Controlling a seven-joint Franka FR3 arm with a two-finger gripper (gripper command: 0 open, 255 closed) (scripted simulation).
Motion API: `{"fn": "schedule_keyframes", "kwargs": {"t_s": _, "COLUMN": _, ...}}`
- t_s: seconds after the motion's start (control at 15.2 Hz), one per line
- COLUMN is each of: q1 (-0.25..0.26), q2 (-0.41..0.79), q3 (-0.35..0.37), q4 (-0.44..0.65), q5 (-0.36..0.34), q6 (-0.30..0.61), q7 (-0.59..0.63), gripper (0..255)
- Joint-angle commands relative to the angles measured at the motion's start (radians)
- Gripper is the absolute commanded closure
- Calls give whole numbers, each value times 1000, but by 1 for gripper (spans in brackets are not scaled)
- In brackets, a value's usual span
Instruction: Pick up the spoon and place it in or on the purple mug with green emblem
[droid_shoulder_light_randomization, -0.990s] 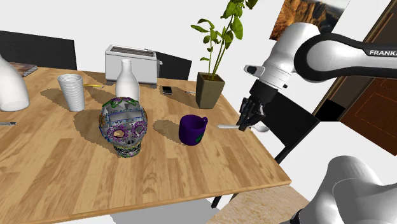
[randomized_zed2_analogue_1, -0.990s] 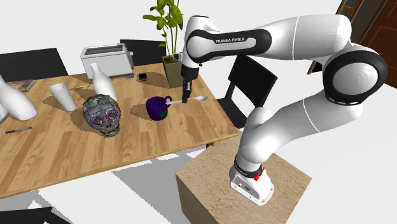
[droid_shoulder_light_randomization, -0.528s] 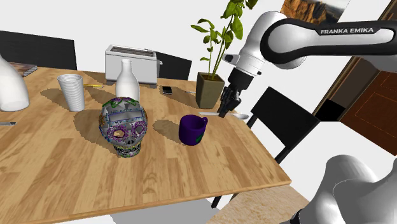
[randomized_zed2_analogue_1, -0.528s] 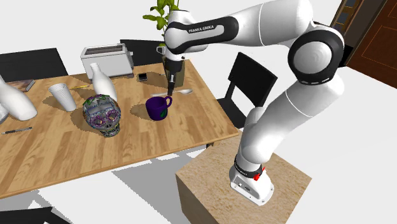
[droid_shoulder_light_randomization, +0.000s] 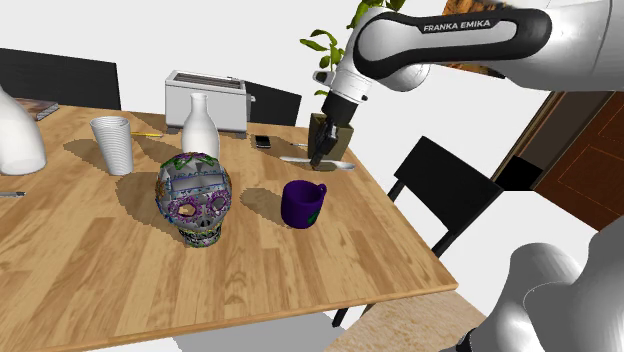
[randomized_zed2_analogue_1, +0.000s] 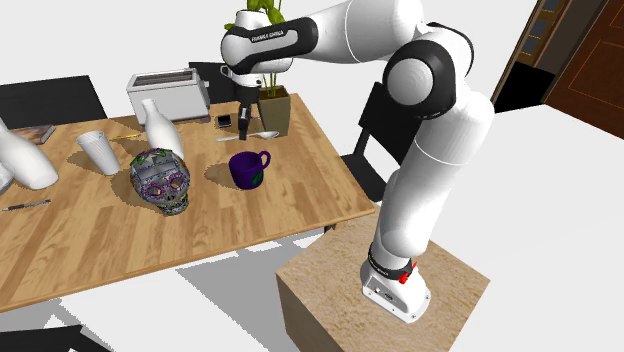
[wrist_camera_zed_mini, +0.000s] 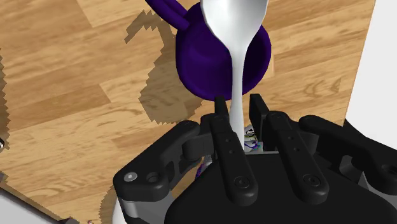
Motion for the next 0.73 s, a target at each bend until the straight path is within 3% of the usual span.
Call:
{"fn": "schedule_keyframes", "kwargs": {"t_s": 0.0, "q1": 0, "q2": 30, "q3": -4, "q4": 10, "q5": 12, "q6": 16, "q7": -13, "gripper": 255}}
{"fn": "schedule_keyframes", "kwargs": {"t_s": 0.66, "q1": 2, "q2": 63, "q3": -7, "q4": -89, "q5": 40, "q6": 141, "q7": -55, "gripper": 255}}
